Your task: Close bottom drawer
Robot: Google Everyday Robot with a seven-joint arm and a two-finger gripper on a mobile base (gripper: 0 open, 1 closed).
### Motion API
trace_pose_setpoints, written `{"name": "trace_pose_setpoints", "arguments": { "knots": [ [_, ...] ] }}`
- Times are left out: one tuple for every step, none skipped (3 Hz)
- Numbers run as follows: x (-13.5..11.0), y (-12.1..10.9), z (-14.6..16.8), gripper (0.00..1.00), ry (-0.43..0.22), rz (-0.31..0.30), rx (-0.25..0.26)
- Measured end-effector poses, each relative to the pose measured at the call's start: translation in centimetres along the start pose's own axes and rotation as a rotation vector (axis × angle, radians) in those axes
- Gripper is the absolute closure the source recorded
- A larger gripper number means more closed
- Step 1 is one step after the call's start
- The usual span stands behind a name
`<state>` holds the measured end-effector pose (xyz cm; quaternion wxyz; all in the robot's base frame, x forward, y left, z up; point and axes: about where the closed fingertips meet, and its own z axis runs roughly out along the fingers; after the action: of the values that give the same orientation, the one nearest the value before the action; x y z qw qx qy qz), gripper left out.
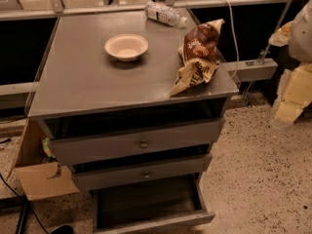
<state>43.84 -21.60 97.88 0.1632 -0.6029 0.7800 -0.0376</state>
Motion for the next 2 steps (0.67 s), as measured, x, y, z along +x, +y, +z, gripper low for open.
{"name": "trace_pose_setpoints", "arguments": {
  "knots": [
    [0.0,0.0,0.0,0.18,0.0,0.0,0.0],
    [0.0,0.0,0.0,0.43,0.0,0.0,0.0]
  ]
}}
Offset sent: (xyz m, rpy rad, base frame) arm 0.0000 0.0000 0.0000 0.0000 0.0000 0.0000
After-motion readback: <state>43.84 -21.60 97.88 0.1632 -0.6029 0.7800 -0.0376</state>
